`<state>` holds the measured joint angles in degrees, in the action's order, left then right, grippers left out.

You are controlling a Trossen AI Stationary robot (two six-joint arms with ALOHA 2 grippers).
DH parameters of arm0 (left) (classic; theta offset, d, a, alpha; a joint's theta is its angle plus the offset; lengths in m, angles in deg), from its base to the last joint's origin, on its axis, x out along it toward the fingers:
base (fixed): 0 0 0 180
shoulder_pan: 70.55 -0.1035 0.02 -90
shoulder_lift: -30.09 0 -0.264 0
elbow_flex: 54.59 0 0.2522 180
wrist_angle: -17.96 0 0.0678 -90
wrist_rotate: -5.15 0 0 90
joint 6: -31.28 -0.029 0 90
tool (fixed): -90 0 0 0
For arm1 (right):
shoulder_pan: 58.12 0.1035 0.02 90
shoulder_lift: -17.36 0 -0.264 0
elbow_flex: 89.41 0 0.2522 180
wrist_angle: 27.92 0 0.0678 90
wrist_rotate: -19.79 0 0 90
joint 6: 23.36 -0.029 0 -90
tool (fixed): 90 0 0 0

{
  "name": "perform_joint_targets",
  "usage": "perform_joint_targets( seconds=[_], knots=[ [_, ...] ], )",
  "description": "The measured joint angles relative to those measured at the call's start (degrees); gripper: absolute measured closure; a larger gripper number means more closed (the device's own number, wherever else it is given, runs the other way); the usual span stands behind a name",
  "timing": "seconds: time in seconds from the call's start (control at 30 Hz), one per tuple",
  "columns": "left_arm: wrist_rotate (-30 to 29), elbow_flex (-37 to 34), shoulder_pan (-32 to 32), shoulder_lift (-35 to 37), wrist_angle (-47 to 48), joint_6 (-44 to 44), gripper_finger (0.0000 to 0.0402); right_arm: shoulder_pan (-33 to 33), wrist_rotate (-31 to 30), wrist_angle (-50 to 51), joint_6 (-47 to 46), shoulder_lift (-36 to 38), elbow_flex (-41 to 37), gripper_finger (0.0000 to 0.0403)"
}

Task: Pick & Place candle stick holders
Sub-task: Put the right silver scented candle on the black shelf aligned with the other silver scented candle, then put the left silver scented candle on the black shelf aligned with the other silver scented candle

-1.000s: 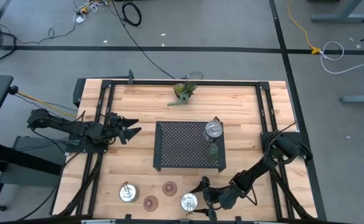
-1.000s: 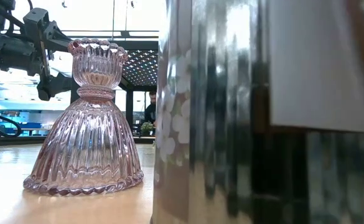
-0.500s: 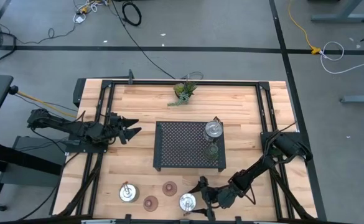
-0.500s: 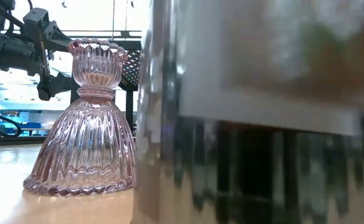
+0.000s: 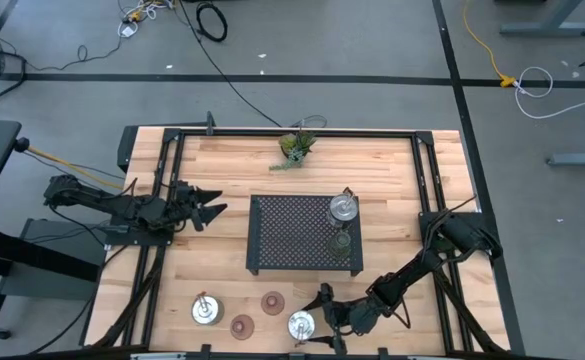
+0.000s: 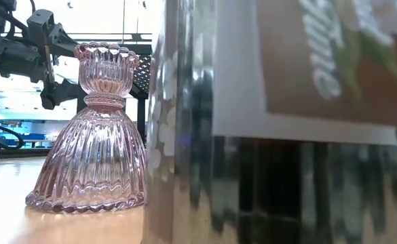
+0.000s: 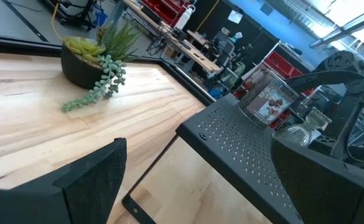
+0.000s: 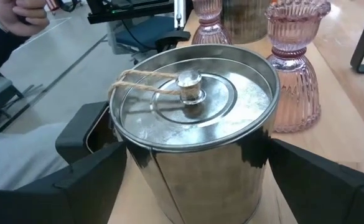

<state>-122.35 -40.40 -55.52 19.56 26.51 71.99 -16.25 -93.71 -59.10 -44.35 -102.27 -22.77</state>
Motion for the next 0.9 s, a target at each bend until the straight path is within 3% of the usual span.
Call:
perform_joint_targets(
  seconds=[0.3,0.53,0.67,0.73,0.9],
  knots=[
    [-0.22,0.00,0.00,-0.02,0.00,0.00,0.0003,-1.39,0.11,-0.31,-2.03,0.00,0.02,0.0021],
    [-0.22,0.00,-0.02,0.00,0.02,0.00,0.0003,-1.95,1.66,-0.73,-2.43,0.04,0.09,0.0112],
    [-0.22,0.00,-0.01,0.00,0.04,0.02,0.0003,-1.95,1.66,-0.58,-2.19,0.07,0.09,0.0124],
    [-0.22,0.00,-0.02,0.00,0.09,0.02,0.0003,-1.95,2.40,-0.09,-2.30,0.02,0.07,0.0199],
    [-0.22,0.00,0.00,-0.01,0.13,0.02,0.0003,-1.91,3.38,0.32,-1.42,0.02,0.07,0.0327]
  ],
)
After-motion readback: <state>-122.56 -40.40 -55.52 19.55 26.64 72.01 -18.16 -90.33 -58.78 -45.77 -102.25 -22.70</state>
